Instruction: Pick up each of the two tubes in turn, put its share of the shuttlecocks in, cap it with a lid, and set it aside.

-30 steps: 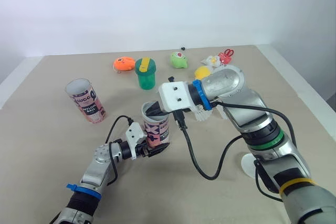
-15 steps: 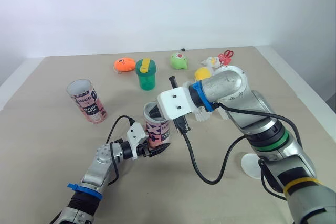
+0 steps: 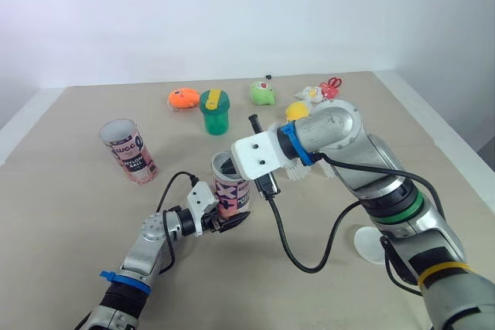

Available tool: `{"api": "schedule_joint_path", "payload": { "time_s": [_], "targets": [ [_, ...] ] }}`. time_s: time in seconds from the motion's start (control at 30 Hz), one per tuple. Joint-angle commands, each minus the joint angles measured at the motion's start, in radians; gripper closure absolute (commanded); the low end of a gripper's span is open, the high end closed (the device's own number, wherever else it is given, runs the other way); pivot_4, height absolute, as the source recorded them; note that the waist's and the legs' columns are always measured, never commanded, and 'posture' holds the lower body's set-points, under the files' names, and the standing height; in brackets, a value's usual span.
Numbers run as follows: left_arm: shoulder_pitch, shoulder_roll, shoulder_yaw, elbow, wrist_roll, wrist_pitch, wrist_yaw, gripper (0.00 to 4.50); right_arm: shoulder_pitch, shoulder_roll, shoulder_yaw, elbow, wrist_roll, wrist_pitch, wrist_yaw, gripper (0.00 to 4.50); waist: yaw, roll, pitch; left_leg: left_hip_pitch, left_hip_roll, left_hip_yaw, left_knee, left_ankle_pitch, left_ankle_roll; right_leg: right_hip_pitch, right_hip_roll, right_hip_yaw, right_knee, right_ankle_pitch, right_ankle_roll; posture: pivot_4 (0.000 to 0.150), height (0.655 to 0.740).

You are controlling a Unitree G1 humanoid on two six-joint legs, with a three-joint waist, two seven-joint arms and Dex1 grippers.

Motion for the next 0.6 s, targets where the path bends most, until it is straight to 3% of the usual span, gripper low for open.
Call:
{"api": "schedule_joint_path", "payload": {
  "time_s": [0.03,0.4,0.6],
  "targets": [
    [0.03,0.001,-0.031,0.064,0.032,0.059,0.021,1.06,0.147,-0.02,0.3,0.159,-0.091,0.013,0.149,4.45,0.0,0.0,-0.002,0.0,0.0,0.0,0.0,0.0,0.0,0.0,0.0,0.0,0.0,0.0,0.0,0.15,0.74],
    [0.03,-0.001,-0.029,0.055,0.033,0.064,0.027,1.06,0.172,-0.009,0.319,0.184,-0.13,-0.02,0.159,4.45,-0.001,-0.003,-0.012,0.007,0.0,-0.001,-0.003,-0.001,-0.001,0.002,-0.002,0.0,-0.002,-0.002,-0.001,0.15,0.74],
    [0.033,0.003,-0.028,0.046,0.033,0.068,0.027,1.06,0.124,0.031,0.19,0.144,0.013,0.071,0.163,4.45,-0.001,-0.003,-0.012,0.01,0.0,-0.001,-0.006,-0.001,-0.002,0.003,-0.005,-0.001,-0.005,-0.002,-0.001,0.15,0.74]
  ]
}}
